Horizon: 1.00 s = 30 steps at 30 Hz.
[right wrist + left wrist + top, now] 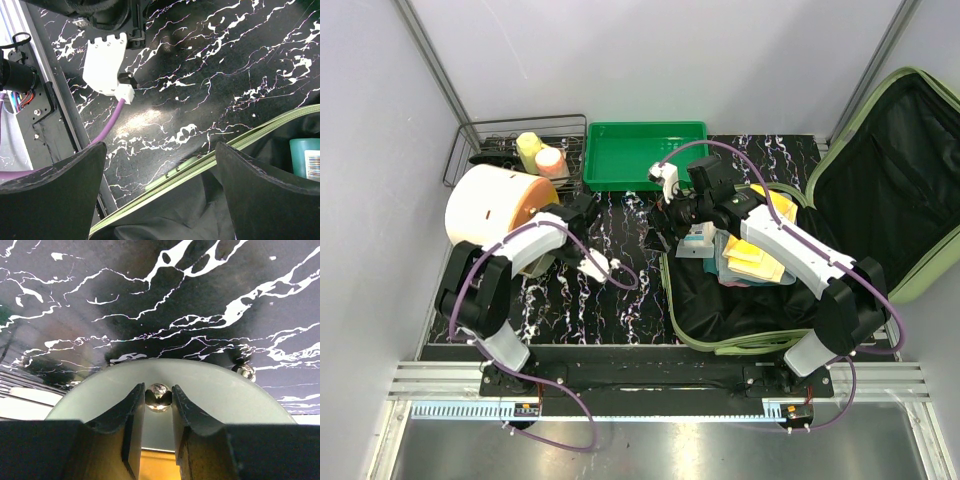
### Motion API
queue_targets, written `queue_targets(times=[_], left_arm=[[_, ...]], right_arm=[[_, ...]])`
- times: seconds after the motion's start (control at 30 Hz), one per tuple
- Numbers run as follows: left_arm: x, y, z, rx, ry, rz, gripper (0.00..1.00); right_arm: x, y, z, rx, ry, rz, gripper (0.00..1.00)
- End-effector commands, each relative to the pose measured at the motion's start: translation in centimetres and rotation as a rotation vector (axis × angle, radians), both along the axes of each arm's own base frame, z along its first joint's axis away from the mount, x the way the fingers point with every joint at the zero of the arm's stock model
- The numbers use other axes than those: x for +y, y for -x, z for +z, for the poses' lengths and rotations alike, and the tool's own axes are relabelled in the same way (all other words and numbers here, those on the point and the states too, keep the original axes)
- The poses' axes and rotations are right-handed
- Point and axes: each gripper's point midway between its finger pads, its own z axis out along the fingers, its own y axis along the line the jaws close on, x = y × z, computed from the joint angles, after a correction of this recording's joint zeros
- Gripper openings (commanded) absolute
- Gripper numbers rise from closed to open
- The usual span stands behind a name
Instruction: Open, take out, and arrange the luggage
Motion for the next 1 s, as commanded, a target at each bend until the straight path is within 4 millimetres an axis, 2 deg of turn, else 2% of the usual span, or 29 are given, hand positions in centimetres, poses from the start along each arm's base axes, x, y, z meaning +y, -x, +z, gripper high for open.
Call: queue_targets(times=[0.0,0.03,0.17,0.33,0.63,0.73,0.77,0.83,0.87,0.97], left_arm=[[-1.3,-0.8,0.3,-0.038,0.004,0.081,0.15],[-2.0,-1.2,0.9,-0.044,0.018,0.092,0.16],[-4.1,-1.0,0.6,-0.046,0.027,0.128,0.16],[-5.6,-0.2,-0.1,-0.031,0.041,0.129,0.17],[-8.9,0.4,0.7,-0.051,0.114,0.139,0.17],[-9.6,0.8,1.0,-0.05,0.129,0.146,0.43],[-9.8,1.1,1.2,-0.048,0.135,0.146,0.67],[-10.0,1.4,1.7,-0.04,0.156,0.16,0.9],[-10.1,1.5,2.5,-0.048,0.177,0.165,0.97],[-10.6,1.8,4.5,-0.065,0.239,0.189,0.99]], right_arm=[[-0.3,0.0,1.3,-0.034,-0.02,0.009,1.0],[-0.3,0.1,1.2,-0.032,-0.019,0.01,1.0],[-0.3,0.1,1.2,-0.032,-0.022,0.015,1.0],[-0.3,0.1,1.2,-0.041,-0.021,0.022,1.0],[-0.6,-0.1,1.2,-0.039,-0.024,0.022,1.0],[-0.8,-0.4,1.4,-0.047,-0.023,0.016,1.0],[-1.1,-0.6,1.6,-0.052,-0.025,0.008,1.0],[-1.6,-1.0,1.7,-0.055,-0.02,-0.002,1.0],[-1.9,-1.2,2.0,-0.059,-0.021,-0.01,1.0],[-3.4,-2.2,2.4,-0.066,-0.02,-0.048,1.0]])
